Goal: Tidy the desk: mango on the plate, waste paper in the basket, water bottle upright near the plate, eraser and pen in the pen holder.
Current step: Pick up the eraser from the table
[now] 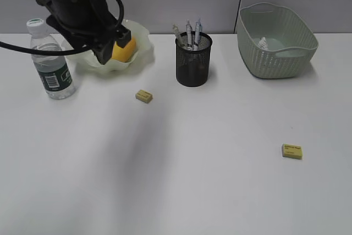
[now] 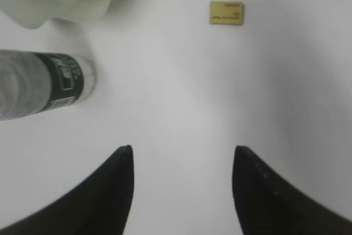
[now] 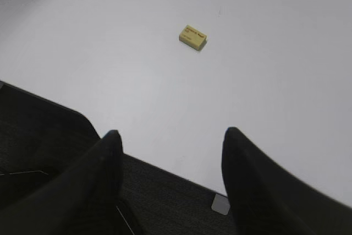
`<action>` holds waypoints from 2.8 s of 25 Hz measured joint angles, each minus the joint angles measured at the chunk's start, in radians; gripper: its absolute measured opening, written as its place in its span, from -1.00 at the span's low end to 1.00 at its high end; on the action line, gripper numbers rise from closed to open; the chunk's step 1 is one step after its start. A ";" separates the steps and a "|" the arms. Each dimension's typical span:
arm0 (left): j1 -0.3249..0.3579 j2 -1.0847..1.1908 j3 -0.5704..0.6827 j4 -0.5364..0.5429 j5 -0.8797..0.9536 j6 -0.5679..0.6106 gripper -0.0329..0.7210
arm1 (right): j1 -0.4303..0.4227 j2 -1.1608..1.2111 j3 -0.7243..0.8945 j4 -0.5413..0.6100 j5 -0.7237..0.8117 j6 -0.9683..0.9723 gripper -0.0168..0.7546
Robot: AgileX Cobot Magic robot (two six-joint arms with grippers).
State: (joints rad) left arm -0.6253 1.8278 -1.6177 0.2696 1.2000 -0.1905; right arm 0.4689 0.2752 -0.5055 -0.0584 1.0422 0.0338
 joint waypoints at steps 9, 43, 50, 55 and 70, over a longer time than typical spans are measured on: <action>0.001 -0.160 0.072 -0.045 0.013 0.009 0.25 | 0.000 0.000 0.000 0.000 0.000 0.000 0.23; 0.001 -1.403 1.068 -0.157 -0.148 0.026 0.11 | 0.000 0.000 0.000 0.000 0.000 0.001 0.23; 0.001 -1.403 1.070 -0.157 -0.151 0.026 0.11 | 0.000 0.085 -0.043 -0.033 0.001 0.099 0.23; 0.001 -1.403 1.071 -0.159 -0.152 0.026 0.11 | 0.000 0.296 -0.119 -0.077 0.022 0.109 0.23; 0.001 -1.403 1.071 -0.161 -0.152 0.026 0.11 | -0.002 1.080 -0.377 -0.067 -0.030 0.094 0.23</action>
State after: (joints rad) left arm -0.6244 0.4244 -0.5465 0.1083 1.0483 -0.1642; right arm 0.4668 1.3548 -0.8829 -0.1258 1.0119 0.1282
